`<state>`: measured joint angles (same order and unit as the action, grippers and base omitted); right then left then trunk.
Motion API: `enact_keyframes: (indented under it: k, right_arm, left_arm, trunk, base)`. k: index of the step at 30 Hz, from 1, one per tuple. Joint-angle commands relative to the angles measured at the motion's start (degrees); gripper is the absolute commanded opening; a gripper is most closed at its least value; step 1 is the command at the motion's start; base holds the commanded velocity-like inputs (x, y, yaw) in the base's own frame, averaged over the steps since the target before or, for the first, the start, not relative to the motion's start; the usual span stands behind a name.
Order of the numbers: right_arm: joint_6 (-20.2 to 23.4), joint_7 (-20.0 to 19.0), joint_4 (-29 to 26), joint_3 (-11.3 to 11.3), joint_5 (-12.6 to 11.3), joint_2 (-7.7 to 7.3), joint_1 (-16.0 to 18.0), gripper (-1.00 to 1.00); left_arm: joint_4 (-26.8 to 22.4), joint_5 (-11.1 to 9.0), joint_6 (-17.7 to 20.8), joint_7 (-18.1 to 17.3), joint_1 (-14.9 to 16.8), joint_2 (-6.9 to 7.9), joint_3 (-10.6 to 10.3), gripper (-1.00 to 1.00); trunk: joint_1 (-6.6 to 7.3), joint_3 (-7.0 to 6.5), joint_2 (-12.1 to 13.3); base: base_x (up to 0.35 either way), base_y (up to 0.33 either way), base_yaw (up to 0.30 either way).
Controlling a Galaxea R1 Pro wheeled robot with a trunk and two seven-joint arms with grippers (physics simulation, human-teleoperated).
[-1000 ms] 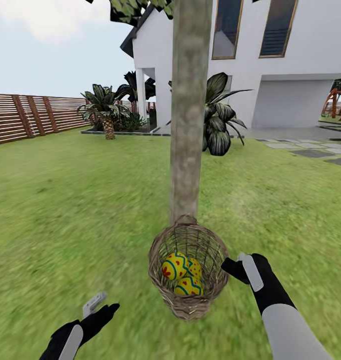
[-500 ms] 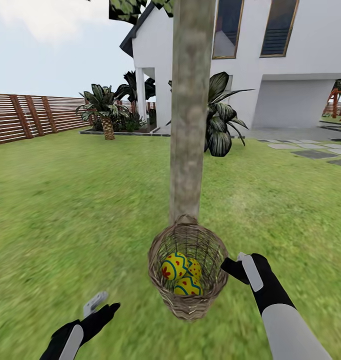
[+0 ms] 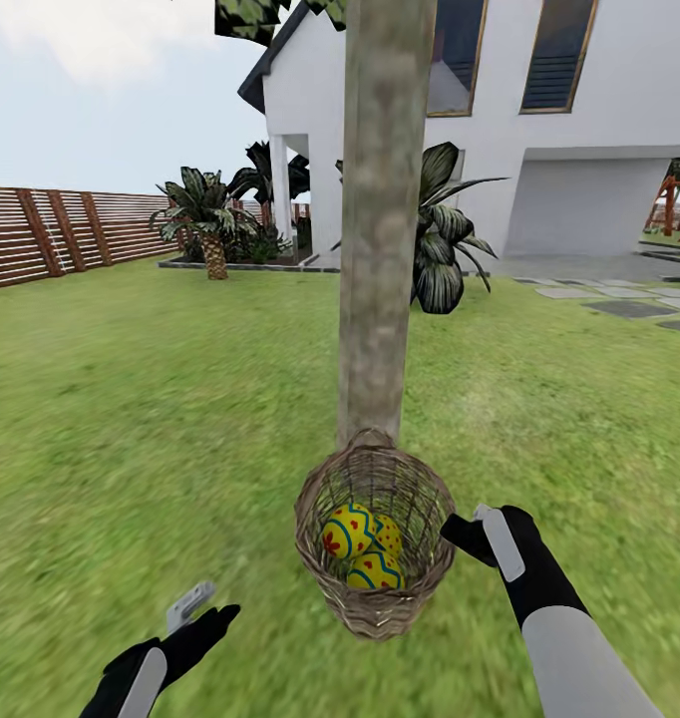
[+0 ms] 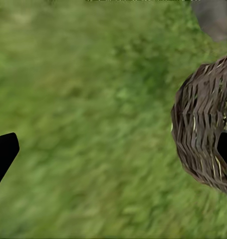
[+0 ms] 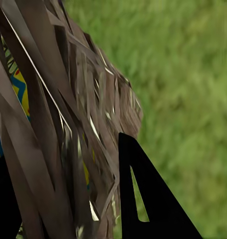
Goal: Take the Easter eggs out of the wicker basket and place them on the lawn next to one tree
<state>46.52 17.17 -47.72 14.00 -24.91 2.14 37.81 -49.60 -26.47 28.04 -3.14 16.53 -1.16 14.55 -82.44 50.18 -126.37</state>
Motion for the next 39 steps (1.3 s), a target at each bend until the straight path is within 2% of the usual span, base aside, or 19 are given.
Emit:
enact_keyframes:
  k: [1,7,15,18,20,24,27,30,34,36,39]
  right_arm:
    - [0.0,0.5,-0.1,0.2,-1.2,0.05,0.1,-1.00]
    - [0.0,0.5,0.0,0.2,-1.2,0.05,0.1,-1.00]
    - [0.1,0.5,-0.1,0.2,-1.2,-0.23,0.1,-1.00]
    - [0.1,0.5,-0.1,0.2,-1.2,-0.06,0.1,-1.00]
    - [0.1,0.5,0.0,0.2,-1.2,0.02,0.1,-1.00]
    - [0.1,0.4,0.0,0.2,-1.2,0.05,0.1,-1.00]
    - [0.1,0.4,0.0,0.2,-1.2,0.05,0.1,-1.00]
    - [0.1,0.4,0.0,0.2,-1.2,0.05,0.1,-1.00]
    - [-0.1,0.5,0.0,0.2,-1.2,0.02,0.3,-1.00]
    - [-0.3,0.5,1.8,0.3,-1.2,-0.02,0.6,-1.00]
    - [-3.0,0.4,5.8,0.4,-1.2,0.04,1.7,-1.00]
  left_arm:
    - [-0.1,-0.1,0.4,-0.3,0.0,-0.09,0.3,1.00]
    - [-0.1,-0.3,0.9,0.1,0.1,-0.33,0.3,1.00]
    - [2.3,0.2,0.5,0.2,-0.9,0.35,0.4,1.00]
    - [2.2,-0.4,3.4,-0.3,-0.9,0.13,0.8,1.00]
    - [1.7,-0.5,5.9,-0.5,-0.9,0.19,0.8,1.00]
    - [0.0,-0.4,7.2,-0.4,0.1,0.35,0.8,1.00]
    - [-5.6,-0.4,9.9,-0.1,0.6,0.36,0.8,1.00]
    - [-9.2,-0.4,11.1,0.0,1.4,0.65,0.8,1.00]
    - [-10.1,-0.4,12.5,0.0,3.2,0.66,1.0,1.00]
    - [-10.0,-0.4,12.7,0.1,3.3,0.67,1.0,1.00]
    - [-10.0,-0.3,12.7,0.1,3.1,0.67,1.0,1.00]
  trunk:
    - [-0.01,0.05,0.0]
    - [-0.01,0.05,0.0]
    - [-0.01,0.05,0.0]
    - [-0.01,0.05,0.0]
    - [-0.45,0.41,-0.8]
    - [-1.33,1.13,-2.4]
    - [-1.99,1.67,-3.6]
    - [-2.65,2.21,-4.8]
    - [-3.53,2.93,-6.4]
    - [-3.96,3.29,-7.2]
    - [-4.62,3.82,-8.4]
  base:
    - [0.257,0.000,0.000]
    - [0.141,0.000,0.000]
    - [0.150,0.000,0.000]
    - [0.049,0.000,0.000]
    - [0.012,0.000,0.000]
    - [0.001,0.000,0.000]
    - [0.000,0.000,0.000]
    - [0.000,0.000,0.000]
    - [0.000,0.000,0.000]
    - [0.000,0.000,0.000]
    - [0.000,0.000,0.000]
